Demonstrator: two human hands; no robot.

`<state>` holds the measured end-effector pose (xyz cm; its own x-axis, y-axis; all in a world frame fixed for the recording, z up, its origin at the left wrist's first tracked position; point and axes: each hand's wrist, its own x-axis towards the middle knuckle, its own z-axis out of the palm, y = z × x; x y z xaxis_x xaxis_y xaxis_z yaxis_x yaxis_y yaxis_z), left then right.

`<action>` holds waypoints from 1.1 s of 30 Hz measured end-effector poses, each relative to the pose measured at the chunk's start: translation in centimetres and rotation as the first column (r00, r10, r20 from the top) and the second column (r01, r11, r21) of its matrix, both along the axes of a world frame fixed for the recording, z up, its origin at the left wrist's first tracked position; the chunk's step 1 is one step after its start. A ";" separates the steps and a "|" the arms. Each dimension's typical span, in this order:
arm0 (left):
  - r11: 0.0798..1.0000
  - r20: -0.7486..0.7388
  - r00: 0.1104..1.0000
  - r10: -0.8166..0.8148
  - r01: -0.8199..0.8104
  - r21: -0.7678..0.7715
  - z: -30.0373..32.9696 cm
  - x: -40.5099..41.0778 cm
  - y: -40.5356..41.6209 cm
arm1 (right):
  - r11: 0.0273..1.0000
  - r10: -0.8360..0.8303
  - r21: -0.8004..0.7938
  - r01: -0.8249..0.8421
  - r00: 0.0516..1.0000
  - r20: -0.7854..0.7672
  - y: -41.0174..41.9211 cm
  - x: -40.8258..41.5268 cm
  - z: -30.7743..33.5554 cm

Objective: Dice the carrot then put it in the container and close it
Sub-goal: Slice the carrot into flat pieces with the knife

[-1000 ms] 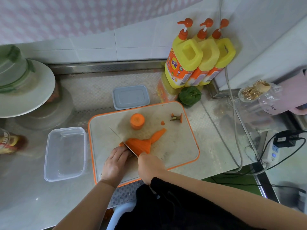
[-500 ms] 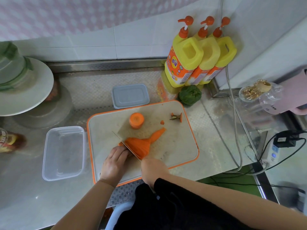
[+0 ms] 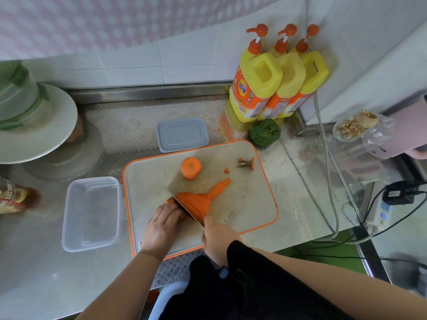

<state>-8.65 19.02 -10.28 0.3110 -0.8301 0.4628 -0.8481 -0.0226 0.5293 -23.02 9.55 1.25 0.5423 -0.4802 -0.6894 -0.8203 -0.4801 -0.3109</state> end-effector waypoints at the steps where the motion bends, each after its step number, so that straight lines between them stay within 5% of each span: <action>1: 1.000 0.000 1.000 0.001 -0.001 0.001 0.0 0.0 0.0 | 1.000 -0.014 0.002 0.014 0.999 0.036 0.1 -0.2 0.3; 16: 0.987 -0.066 0.985 0.158 -0.156 0.042 0.4 0.0 -0.3 | 1.000 -0.020 0.004 0.020 1.000 -0.001 -0.9 0.2 0.7; 33: 0.999 -0.013 1.000 0.013 -0.012 0.042 0.4 0.0 0.2 | 0.999 -0.043 0.032 0.044 0.998 -0.035 -1.4 -0.4 1.6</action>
